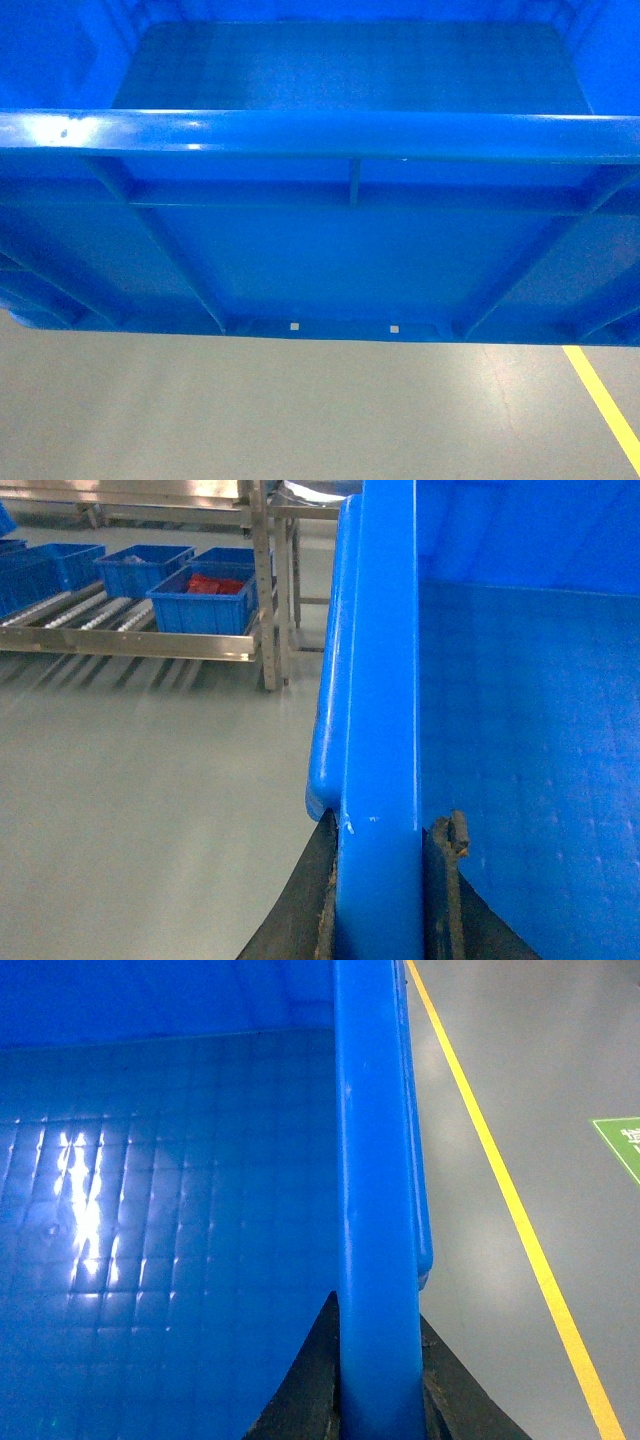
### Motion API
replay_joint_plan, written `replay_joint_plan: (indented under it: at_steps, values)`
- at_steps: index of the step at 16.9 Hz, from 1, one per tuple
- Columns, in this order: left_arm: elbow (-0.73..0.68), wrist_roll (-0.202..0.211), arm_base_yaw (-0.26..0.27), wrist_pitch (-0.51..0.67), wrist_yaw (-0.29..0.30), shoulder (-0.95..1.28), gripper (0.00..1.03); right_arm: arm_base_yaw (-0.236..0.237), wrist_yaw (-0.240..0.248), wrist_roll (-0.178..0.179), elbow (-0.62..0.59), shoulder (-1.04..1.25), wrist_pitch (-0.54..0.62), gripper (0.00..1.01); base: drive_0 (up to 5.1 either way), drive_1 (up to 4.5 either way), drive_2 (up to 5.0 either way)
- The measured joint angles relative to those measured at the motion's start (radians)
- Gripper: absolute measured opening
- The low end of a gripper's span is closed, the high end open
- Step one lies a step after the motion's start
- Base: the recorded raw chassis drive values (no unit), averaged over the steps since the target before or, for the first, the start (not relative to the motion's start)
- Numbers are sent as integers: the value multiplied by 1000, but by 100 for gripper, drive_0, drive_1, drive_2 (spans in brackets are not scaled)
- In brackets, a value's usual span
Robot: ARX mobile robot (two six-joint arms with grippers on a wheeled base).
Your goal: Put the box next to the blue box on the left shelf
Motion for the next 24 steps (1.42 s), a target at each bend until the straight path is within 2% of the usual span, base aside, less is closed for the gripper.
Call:
replay_joint_plan:
  at_steps: [24]
  values:
    - [-1,0,0,0,-1,-1,10,0,-2,0,0,0,0,9,-3,416,-423]
